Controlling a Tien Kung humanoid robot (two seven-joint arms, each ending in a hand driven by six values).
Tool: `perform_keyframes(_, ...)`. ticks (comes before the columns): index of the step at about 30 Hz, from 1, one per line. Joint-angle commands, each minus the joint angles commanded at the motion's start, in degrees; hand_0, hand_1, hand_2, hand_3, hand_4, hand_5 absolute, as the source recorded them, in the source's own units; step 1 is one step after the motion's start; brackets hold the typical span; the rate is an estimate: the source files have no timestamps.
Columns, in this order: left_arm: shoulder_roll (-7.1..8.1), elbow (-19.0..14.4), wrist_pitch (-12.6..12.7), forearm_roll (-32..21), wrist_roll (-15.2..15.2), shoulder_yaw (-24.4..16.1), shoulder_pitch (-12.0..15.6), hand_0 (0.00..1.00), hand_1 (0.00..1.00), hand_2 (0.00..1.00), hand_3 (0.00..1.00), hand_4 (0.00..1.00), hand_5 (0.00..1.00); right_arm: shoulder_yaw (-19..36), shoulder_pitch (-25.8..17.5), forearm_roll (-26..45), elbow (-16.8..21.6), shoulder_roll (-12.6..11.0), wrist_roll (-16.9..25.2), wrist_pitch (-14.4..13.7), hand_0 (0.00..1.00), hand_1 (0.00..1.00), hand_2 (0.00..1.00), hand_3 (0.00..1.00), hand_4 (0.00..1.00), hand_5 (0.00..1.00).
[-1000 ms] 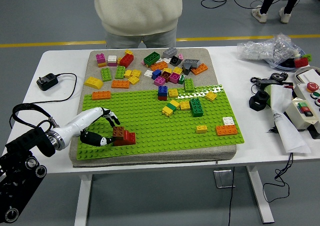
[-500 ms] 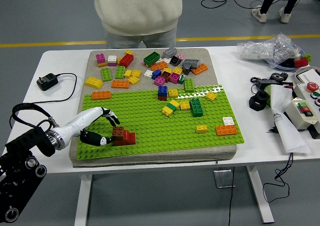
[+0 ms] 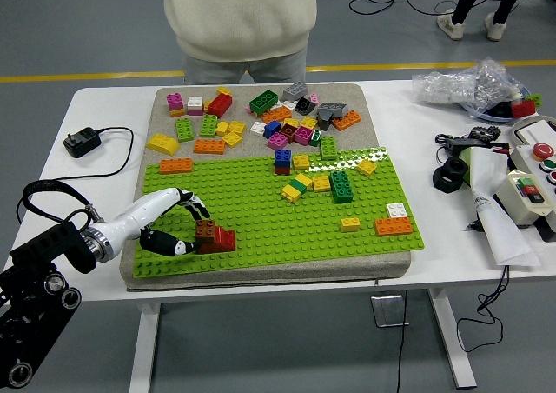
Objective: Pick up the brick,pile it on top of brick,press brick,pick up the brick,pile it on top of brick,press brick
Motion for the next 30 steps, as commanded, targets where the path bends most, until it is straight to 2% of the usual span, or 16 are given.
perform_keyframes(5,0.01,0.0,0.1,-0.1,-0.1,0.0,0.0,0.813,0.789,0.604,0.612,0.858,0.068,-0.1,0.0,0.1,0.0,0.0,0.0,0.0,0.761,0.676,0.718,0.737,0.998,0.683)
perform_keyframes(6,0.0,0.0,0.2,-0.2,-0.1,0.0,0.0,0.818,0.794,0.628,0.652,0.876,0.079,-0.1,0.0,0.0,0.0,0.0,0.0,0.0,0.761,0.676,0.718,0.737,0.998,0.683)
perform_keyframes(21,0.23,-0.5,0.0,-0.4,-0.2,-0.3,0.1,0.823,0.797,0.639,0.657,0.885,0.089,-0.1,-0.1,0.0,0.0,0.1,0.0,0.0,0.761,0.676,0.718,0.737,0.998,0.683)
perform_keyframes(29,0.63,-2.6,-0.5,-0.7,-0.2,-2.1,0.4,0.83,0.805,0.661,0.673,0.902,0.098,-0.1,0.0,0.2,0.0,0.0,0.0,0.0,0.761,0.676,0.718,0.737,0.998,0.683)
perform_keyframes(30,0.71,-2.8,-0.4,-0.8,-0.1,-2.3,0.5,0.909,0.869,0.745,0.677,0.983,0.212,-0.1,0.0,0.2,0.0,0.0,0.0,0.0,0.761,0.676,0.718,0.737,0.998,0.683)
